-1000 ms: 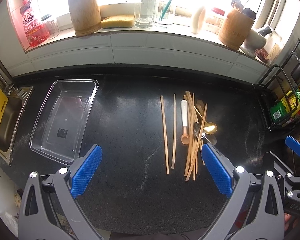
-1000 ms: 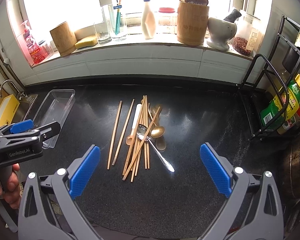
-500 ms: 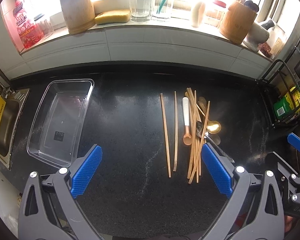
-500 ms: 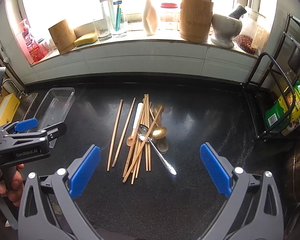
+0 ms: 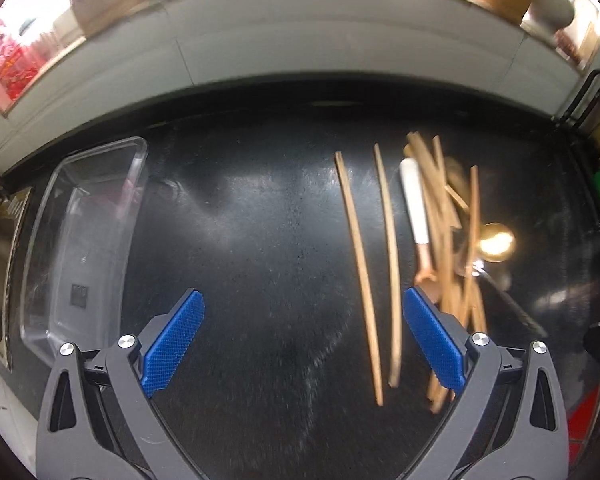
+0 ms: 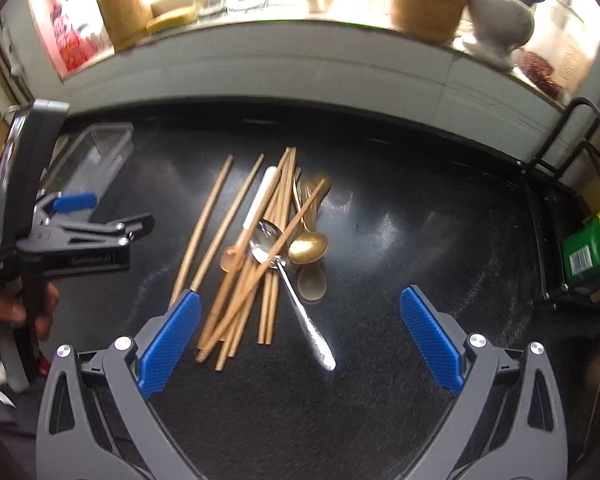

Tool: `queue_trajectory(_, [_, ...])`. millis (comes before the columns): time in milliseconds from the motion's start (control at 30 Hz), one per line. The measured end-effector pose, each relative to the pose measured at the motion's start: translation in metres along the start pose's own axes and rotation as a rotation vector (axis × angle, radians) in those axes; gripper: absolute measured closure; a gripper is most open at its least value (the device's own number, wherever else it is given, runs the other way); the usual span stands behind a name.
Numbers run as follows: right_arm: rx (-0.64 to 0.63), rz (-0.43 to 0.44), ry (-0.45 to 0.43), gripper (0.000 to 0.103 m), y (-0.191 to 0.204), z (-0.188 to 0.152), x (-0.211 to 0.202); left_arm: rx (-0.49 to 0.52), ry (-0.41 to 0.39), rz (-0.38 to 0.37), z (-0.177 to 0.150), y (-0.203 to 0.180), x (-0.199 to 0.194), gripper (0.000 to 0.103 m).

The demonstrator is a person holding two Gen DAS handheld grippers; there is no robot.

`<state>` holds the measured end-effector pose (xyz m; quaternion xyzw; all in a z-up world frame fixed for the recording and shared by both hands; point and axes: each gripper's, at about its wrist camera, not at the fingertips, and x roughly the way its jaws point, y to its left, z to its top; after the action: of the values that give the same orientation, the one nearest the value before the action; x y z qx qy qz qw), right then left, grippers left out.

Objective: Organize utensils
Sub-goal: 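Grasp the silver spoon with the right tool while the left tool grasps a chopstick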

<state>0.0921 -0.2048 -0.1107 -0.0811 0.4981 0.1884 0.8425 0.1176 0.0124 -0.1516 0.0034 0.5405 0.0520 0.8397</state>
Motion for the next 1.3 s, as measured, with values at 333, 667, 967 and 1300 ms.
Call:
queue_trajectory(333, [-0.06,0.005,0.144,0.018,-0.012,-0.008,0.079,0.077,0.013,0.001,0.005,-0.013,0.062,0.006])
queue_trajectory(667, [-0.151,0.002,0.21,0.049,-0.009,-0.024,0.115,0.046,-0.049,-0.032,0.005,-0.014,0.086,0.008])
queue_trajectory(967, [-0.13,0.051,0.19,0.086,-0.004,-0.034,0.113,0.188,-0.149,-0.061,-0.003,-0.059,0.067,0.095])
queue_trajectory(1300, [-0.068,0.101,0.114,0.092,-0.006,-0.04,0.052,0.119,-0.141,-0.034,0.004,-0.038,0.032,0.097])
